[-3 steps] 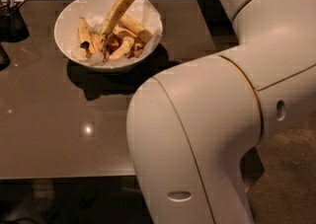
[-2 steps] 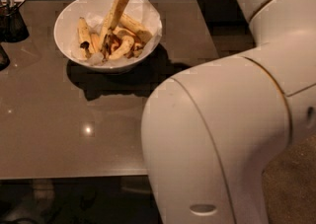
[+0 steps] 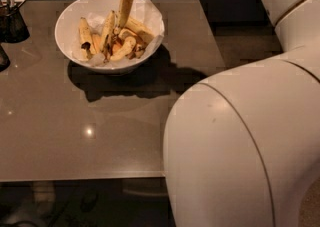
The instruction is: Pick banana from white bowl
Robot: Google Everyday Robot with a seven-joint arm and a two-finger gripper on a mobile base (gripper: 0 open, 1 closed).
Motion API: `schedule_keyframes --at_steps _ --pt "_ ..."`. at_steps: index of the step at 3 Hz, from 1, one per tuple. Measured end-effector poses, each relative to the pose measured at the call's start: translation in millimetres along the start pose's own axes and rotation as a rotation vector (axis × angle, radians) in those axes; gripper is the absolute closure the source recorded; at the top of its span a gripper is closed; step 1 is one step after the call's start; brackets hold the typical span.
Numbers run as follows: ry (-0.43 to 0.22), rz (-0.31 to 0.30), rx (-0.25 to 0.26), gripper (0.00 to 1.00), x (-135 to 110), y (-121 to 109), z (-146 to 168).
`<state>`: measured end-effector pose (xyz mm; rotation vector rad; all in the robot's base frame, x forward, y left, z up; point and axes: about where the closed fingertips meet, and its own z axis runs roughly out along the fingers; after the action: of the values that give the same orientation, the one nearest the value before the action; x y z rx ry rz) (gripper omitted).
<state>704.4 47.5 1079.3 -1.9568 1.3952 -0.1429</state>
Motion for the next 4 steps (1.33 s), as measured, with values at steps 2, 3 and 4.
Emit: schedule_keyframes --at_steps 2,3,4 --pt "-0.115 0.099 0.079 1.00 -14.8 18.7 -19.4" --pt "-0.160 0.146 0.141 1.00 -23.5 35.1 -34.3" --pt "-0.157 0.147 0.136 1.00 -22.5 40.4 -27.1"
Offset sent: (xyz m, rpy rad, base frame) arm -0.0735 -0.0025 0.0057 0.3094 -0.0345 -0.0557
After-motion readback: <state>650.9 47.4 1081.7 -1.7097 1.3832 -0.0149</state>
